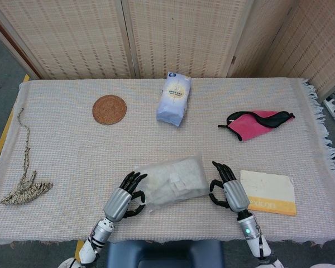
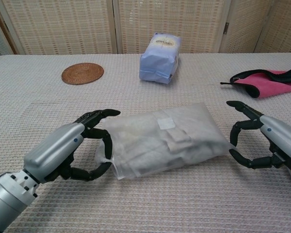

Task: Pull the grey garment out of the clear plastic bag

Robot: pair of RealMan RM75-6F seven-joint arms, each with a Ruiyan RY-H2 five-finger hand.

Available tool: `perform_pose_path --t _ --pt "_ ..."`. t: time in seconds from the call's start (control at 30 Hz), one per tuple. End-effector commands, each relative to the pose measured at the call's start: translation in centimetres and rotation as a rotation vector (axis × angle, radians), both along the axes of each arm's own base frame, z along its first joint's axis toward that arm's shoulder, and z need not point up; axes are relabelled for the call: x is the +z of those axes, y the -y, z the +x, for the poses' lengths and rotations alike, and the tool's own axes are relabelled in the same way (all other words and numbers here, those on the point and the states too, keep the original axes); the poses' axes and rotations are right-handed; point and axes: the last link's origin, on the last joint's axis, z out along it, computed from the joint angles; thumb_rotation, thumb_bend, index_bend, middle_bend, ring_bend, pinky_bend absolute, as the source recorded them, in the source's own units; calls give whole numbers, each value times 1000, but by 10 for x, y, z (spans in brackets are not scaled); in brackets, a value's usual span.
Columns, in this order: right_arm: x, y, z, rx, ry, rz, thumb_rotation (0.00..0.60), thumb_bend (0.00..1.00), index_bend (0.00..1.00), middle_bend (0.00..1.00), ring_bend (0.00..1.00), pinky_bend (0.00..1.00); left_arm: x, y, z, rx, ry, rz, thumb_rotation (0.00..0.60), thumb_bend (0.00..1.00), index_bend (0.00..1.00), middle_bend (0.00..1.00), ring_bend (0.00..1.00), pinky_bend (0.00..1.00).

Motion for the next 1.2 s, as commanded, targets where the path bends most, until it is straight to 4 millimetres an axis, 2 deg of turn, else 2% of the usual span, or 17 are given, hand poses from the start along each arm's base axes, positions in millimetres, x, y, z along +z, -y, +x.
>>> perform_pose_path --t 0.03,0.3,0.57,0.9,1.2 --pt "0 1 -1 -3 -4 4 600 406 589 21 0 0 0 0 0 1 0 -1 600 504 713 127 0 0" --pt "0 4 0 2 -10 3 600 494 635 32 0 0 1 -2 -2 3 1 5 600 503 708 126 0 0" --pt "15 7 -5 4 -37 -29 600 516 669 53 0 0 10 -8 -6 8 -1 34 600 504 706 126 0 0" --pt "57 20 -13 -2 -123 -128 600 520 689 74 0 0 35 -20 -27 31 -33 112 600 505 708 127 0 0" --pt "104 29 -40 -75 -185 -227 600 520 704 86 0 0 72 -36 -61 70 -136 209 600 506 709 126 0 0"
